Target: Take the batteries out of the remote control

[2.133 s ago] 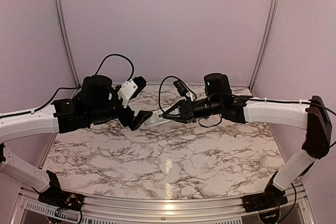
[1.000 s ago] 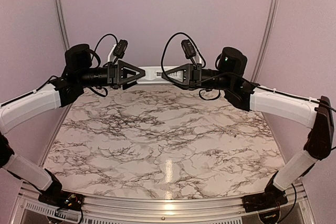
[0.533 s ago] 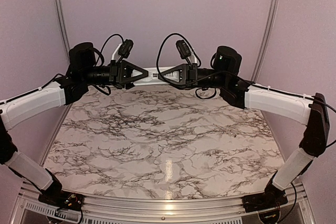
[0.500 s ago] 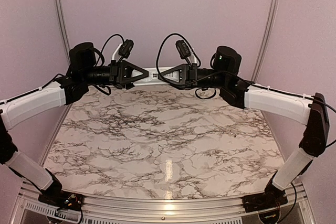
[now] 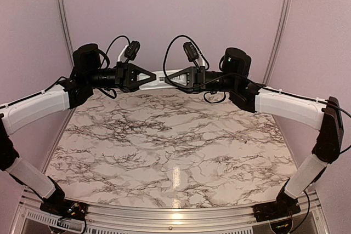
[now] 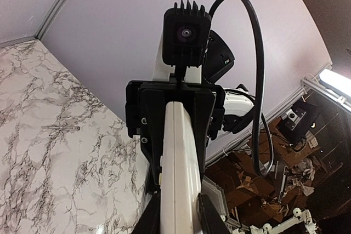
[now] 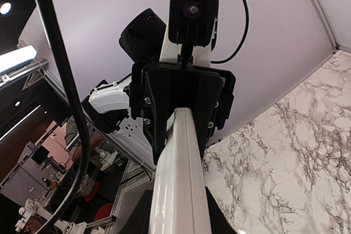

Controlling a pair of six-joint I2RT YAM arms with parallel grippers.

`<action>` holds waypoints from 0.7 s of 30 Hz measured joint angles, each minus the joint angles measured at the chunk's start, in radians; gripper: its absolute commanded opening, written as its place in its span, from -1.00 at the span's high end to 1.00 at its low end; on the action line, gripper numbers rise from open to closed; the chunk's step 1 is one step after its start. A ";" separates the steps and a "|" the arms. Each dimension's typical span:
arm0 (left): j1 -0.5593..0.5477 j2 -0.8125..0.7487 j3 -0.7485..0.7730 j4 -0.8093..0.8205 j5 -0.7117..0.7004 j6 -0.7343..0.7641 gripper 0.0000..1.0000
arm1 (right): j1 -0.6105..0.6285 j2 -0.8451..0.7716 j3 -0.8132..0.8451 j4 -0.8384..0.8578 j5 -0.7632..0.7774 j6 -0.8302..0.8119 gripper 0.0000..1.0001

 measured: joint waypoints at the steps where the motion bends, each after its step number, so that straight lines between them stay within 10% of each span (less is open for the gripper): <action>1: 0.000 0.000 0.000 0.000 0.000 0.000 1.00 | 0.000 0.000 0.002 -0.005 0.002 -0.005 0.19; 12: -0.005 0.003 0.000 -0.010 -0.042 -0.007 1.00 | 0.000 -0.036 0.054 -0.271 0.198 -0.165 -0.91; 21: -0.005 0.009 0.000 -0.075 -0.135 0.022 1.00 | -0.002 -0.193 0.060 -0.547 0.509 -0.237 -0.97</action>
